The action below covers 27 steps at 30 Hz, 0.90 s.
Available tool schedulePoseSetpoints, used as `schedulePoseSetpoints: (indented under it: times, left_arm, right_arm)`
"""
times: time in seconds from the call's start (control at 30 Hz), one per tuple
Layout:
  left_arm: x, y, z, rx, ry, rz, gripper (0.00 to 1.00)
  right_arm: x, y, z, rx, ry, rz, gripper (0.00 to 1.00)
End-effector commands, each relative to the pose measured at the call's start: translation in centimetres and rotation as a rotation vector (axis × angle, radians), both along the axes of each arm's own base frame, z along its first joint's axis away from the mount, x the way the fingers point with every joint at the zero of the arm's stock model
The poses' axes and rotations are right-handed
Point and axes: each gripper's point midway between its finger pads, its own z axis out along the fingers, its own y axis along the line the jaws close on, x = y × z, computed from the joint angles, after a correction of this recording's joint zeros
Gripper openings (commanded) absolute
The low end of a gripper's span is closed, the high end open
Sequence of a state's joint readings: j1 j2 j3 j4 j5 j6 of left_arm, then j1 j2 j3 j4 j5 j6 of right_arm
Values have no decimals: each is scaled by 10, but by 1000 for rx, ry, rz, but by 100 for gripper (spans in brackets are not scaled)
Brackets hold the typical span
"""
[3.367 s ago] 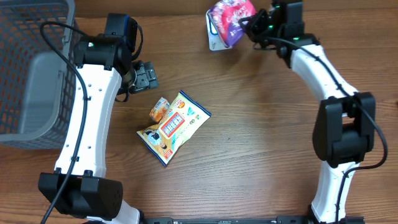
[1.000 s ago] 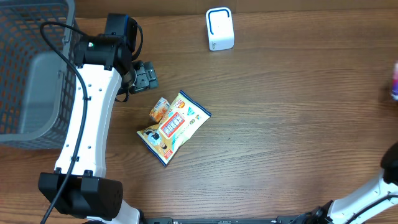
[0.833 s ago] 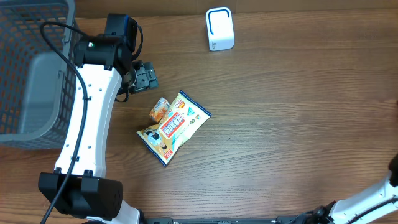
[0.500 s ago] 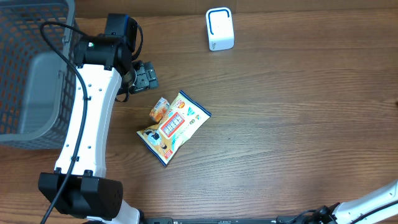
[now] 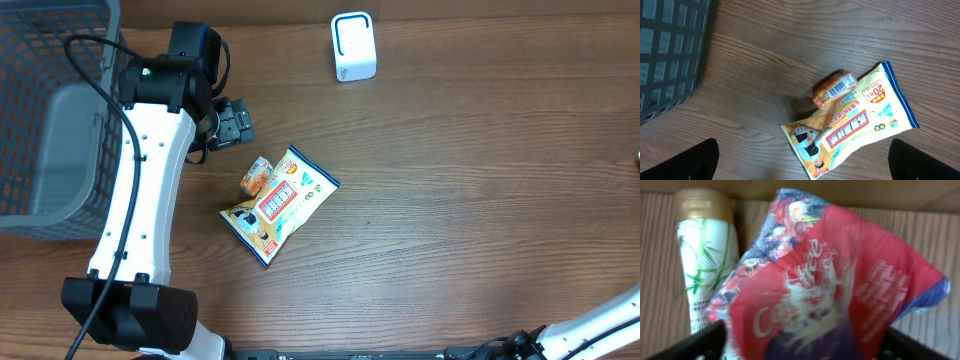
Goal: Scan the item barcode
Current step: 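Carry the pink pack off the table to the right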
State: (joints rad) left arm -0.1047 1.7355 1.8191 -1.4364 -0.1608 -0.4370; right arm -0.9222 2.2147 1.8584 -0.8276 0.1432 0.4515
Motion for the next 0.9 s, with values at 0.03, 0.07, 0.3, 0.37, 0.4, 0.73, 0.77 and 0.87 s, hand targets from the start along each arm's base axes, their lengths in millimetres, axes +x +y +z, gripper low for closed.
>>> schedulePoseSetpoints:
  times: [0.03, 0.07, 0.3, 0.37, 0.4, 0.73, 0.77, 0.87]
  left_arm:
    - [2, -1, 1, 1, -2, -11, 100]
    - [2, 0, 1, 1, -2, -11, 100]
    - [2, 0, 1, 1, -2, -11, 100]
    - [2, 0, 1, 1, -2, -11, 100]
    - [2, 0, 1, 1, -2, -11, 100]
    - [2, 0, 1, 1, -2, -11, 100]
    - [2, 0, 1, 1, -2, -11, 100]
    - [2, 0, 1, 1, -2, -11, 100]
  right_arm:
    - [4, 4, 14, 2, -24, 35, 100]
    - [3, 6, 21, -3, -28, 35, 100]
    - [27, 34, 88, 18, -241, 124, 100]
    - [42, 49, 114, 37, -349, 189, 100]
    - [48, 58, 126, 49, -397, 222, 100]
    - [115, 211, 181, 479, -750, 638, 100]
    - [120, 228, 177, 512, -727, 665, 100]
    - [136, 288, 166, 563, -654, 824, 100]
